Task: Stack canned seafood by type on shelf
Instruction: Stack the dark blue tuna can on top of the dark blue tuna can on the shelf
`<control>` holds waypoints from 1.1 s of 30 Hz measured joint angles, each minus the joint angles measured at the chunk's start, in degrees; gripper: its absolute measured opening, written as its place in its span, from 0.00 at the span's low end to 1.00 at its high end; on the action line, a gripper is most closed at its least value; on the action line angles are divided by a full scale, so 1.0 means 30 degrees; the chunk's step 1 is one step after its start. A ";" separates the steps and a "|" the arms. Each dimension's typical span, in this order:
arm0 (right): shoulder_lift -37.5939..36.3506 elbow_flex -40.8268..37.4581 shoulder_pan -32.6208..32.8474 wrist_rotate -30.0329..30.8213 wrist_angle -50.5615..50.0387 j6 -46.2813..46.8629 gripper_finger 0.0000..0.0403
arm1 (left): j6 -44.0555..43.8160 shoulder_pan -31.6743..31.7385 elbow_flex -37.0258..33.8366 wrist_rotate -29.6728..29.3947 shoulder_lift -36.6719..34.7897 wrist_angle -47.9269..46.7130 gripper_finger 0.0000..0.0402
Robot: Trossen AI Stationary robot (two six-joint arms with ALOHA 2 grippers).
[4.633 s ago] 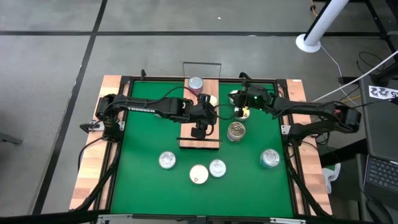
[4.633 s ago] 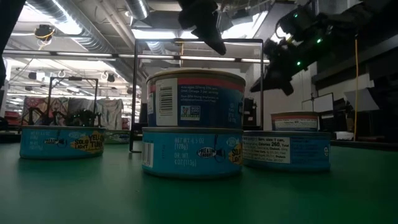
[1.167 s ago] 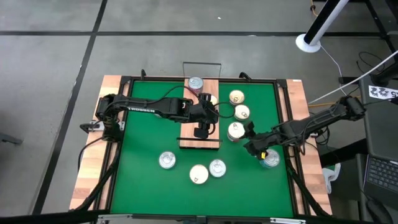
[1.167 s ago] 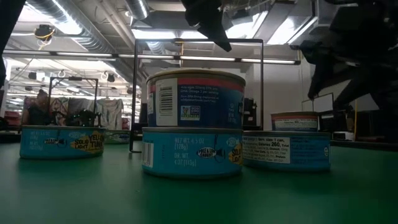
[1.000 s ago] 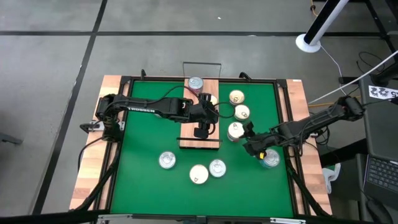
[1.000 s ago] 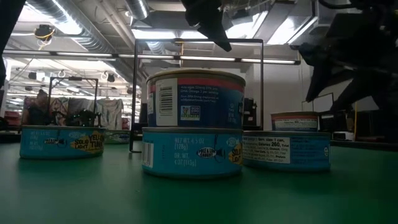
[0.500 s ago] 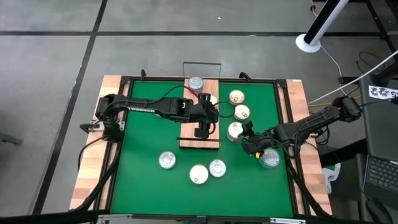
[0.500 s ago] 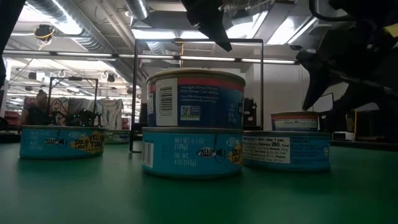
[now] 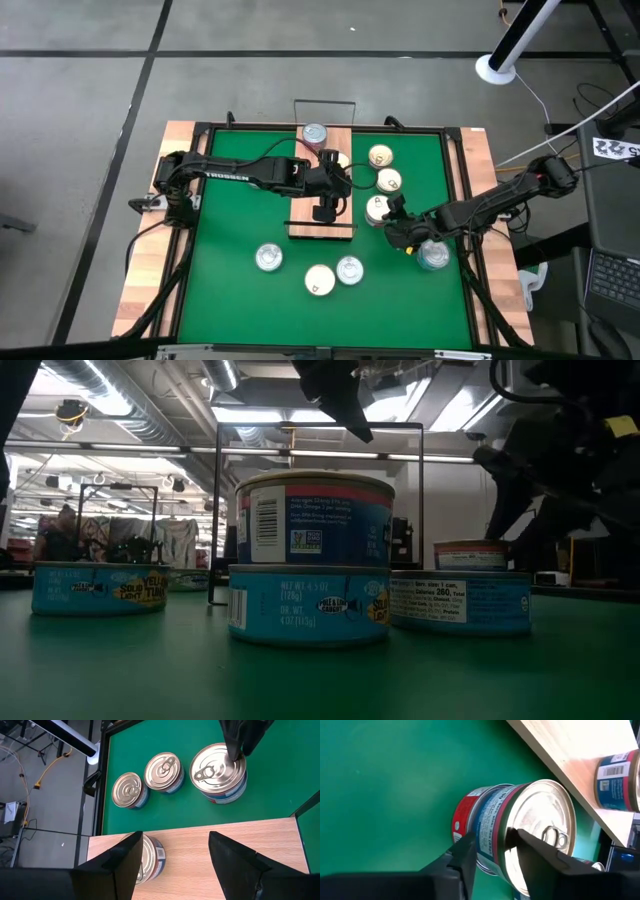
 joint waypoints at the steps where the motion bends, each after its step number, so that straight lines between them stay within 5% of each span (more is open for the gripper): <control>1: 0.0000 0.0000 -0.0002 0.0045 0.0035 0.0017 0.29 | 0.0000 0.0000 0.0000 0.0000 0.0000 0.0000 0.56; 13: 0.0015 -0.0022 0.0000 0.0560 0.0582 0.0031 0.02 | 0.0000 -0.0003 0.0000 0.0000 0.0000 0.0000 0.56; 33: 0.0087 -0.0138 -0.0035 0.0923 0.2618 0.0024 0.00 | 0.0797 -0.0007 0.0000 0.0000 0.0000 0.0044 0.56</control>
